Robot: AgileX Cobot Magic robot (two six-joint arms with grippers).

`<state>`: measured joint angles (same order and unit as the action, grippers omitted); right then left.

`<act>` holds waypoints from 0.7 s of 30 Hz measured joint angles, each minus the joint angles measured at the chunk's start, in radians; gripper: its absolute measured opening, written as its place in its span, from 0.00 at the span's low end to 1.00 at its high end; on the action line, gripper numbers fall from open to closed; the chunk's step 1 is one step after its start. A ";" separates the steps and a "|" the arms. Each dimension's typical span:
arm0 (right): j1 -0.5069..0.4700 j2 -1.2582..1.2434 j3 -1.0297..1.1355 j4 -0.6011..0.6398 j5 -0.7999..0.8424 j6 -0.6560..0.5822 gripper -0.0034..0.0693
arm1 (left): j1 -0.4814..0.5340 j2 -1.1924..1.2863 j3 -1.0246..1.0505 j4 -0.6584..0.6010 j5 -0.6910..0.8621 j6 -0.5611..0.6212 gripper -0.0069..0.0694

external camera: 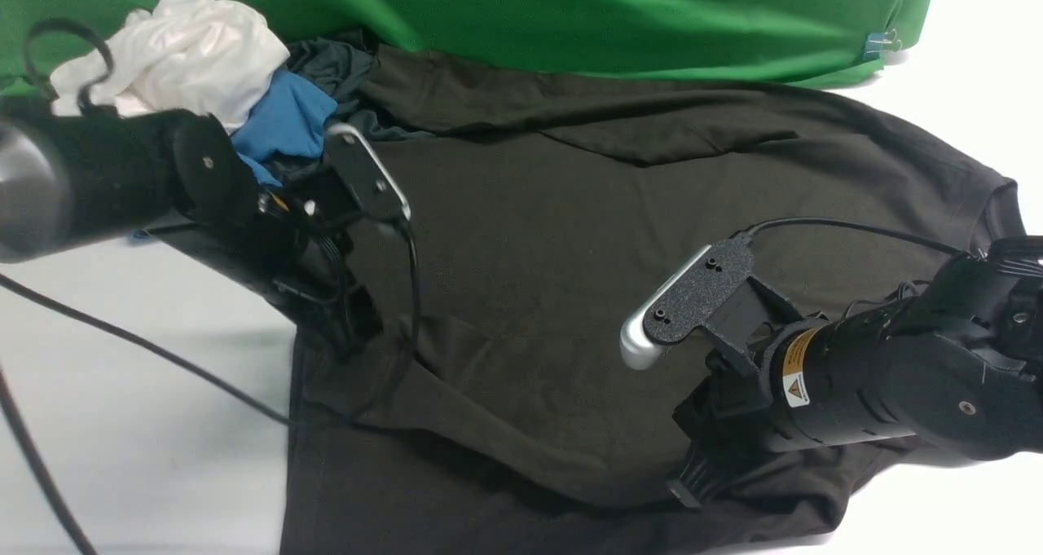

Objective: Fold a long-sleeved shirt on a white desktop.
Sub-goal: 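Fold the left side of the black T-shirt inward over its body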

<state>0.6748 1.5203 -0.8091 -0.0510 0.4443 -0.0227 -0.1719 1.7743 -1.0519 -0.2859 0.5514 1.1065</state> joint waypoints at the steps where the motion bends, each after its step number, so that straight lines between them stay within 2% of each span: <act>1: 0.000 0.000 0.000 0.000 0.000 -0.002 0.15 | 0.000 0.016 0.000 -0.007 0.001 0.023 0.65; 5: 0.000 0.000 0.000 0.000 -0.001 -0.006 0.16 | 0.000 0.055 0.000 -0.012 0.006 0.060 0.61; 9: 0.000 0.000 0.000 0.000 -0.001 -0.007 0.17 | 0.000 0.064 -0.002 -0.023 0.016 0.071 0.53; 13: 0.000 0.000 0.000 0.000 -0.001 -0.007 0.18 | -0.001 0.065 -0.002 -0.027 0.033 0.071 0.33; 14: 0.000 0.000 0.000 0.000 -0.001 -0.008 0.18 | -0.001 0.065 -0.002 -0.024 0.043 0.071 0.23; 15: 0.000 0.000 0.000 0.000 -0.001 -0.008 0.18 | -0.001 0.065 -0.002 -0.023 0.045 0.071 0.22; 16: 0.000 0.000 0.000 0.000 -0.001 -0.008 0.18 | -0.001 0.059 -0.003 -0.009 0.055 0.071 0.16; 21: 0.000 0.000 0.000 0.000 -0.001 -0.008 0.18 | -0.001 0.003 0.000 0.044 0.086 0.051 0.13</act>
<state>0.6748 1.5203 -0.8091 -0.0510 0.4432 -0.0305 -0.1728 1.7772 -1.0520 -0.2424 0.6374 1.1571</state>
